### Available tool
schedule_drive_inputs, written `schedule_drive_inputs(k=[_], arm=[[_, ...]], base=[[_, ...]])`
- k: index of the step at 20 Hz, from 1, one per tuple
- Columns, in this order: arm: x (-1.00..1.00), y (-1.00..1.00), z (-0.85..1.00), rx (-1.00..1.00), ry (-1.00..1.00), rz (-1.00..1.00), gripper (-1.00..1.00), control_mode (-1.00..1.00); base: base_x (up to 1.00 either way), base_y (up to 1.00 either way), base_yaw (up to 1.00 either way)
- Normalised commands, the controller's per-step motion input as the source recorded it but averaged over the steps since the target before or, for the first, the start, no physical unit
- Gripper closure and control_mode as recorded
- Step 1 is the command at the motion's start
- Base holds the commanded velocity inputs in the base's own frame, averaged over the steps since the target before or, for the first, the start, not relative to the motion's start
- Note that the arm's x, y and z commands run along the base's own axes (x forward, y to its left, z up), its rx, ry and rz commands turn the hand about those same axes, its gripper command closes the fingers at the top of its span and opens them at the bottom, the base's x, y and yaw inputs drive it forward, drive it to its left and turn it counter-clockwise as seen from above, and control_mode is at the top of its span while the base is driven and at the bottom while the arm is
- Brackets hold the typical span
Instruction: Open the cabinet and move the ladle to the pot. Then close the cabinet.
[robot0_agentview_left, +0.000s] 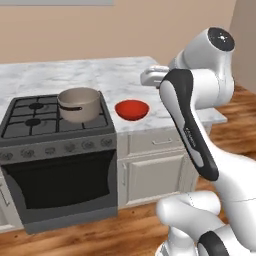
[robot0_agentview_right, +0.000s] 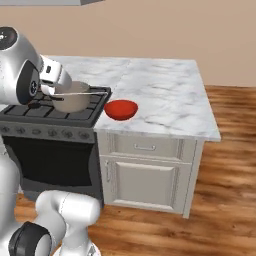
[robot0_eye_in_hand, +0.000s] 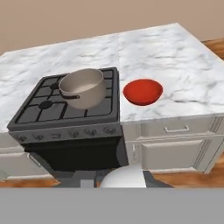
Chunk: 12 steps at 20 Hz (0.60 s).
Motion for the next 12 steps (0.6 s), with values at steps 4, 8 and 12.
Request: schedule_drive_inputs(k=[4, 8, 12], arm=[[0.0, 0.0, 0.0, 0.0, 0.0, 0.0, 1.0, 1.0], [0.0, 0.0, 0.0, 0.0, 0.0, 0.0, 1.0, 1.0], [0.0, 0.0, 0.0, 0.0, 0.0, 0.0, 1.0, 1.0]], base=[[0.72, 0.17, 0.31], [0.9, 0.19, 0.23], [0.96, 0.21, 0.1]])
